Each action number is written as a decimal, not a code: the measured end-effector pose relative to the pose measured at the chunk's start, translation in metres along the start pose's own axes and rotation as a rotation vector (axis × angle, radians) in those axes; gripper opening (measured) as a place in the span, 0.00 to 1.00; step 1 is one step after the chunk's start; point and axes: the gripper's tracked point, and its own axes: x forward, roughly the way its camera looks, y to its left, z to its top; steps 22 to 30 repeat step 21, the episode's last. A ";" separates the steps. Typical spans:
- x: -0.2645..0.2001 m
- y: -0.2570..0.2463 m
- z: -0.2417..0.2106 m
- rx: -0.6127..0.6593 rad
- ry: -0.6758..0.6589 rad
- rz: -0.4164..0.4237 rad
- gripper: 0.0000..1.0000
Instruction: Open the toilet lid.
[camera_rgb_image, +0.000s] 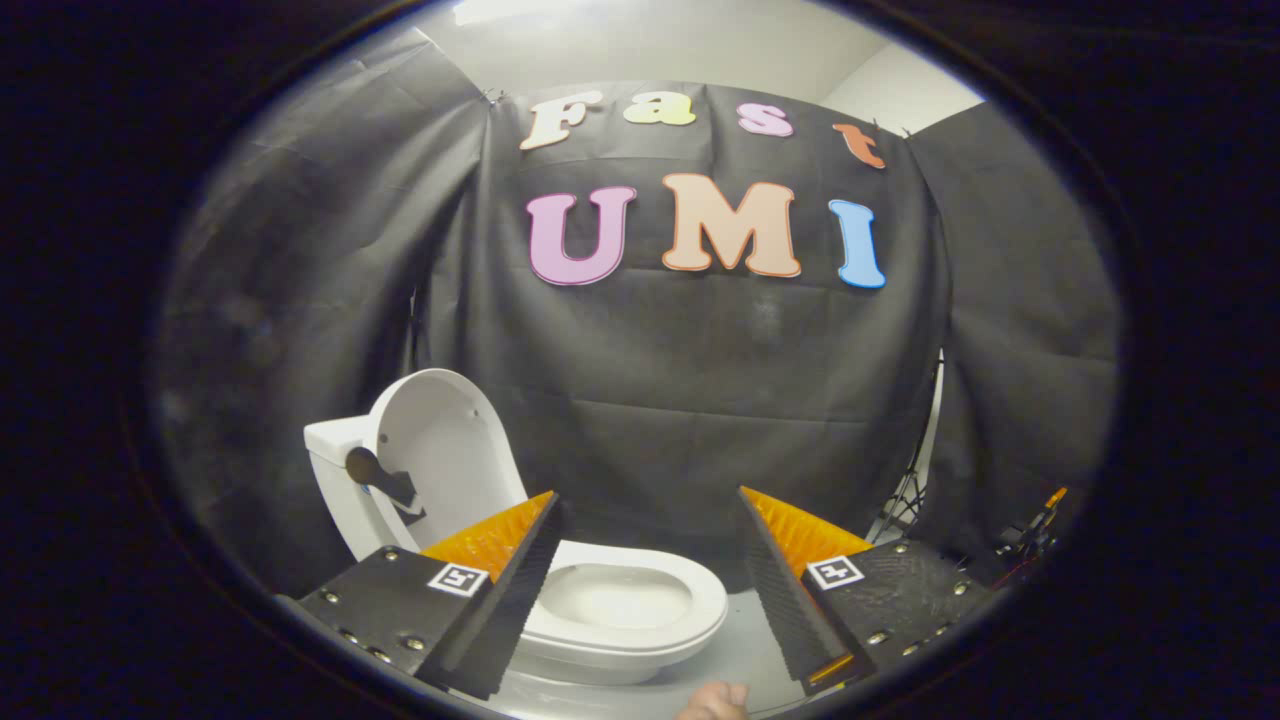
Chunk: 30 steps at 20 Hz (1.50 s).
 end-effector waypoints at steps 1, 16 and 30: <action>-0.001 -0.010 -0.002 -0.001 -0.007 -0.013 1.00; 0.012 -0.075 -0.039 0.212 0.031 -0.113 1.00; 0.017 -0.078 -0.044 0.237 0.042 -0.118 1.00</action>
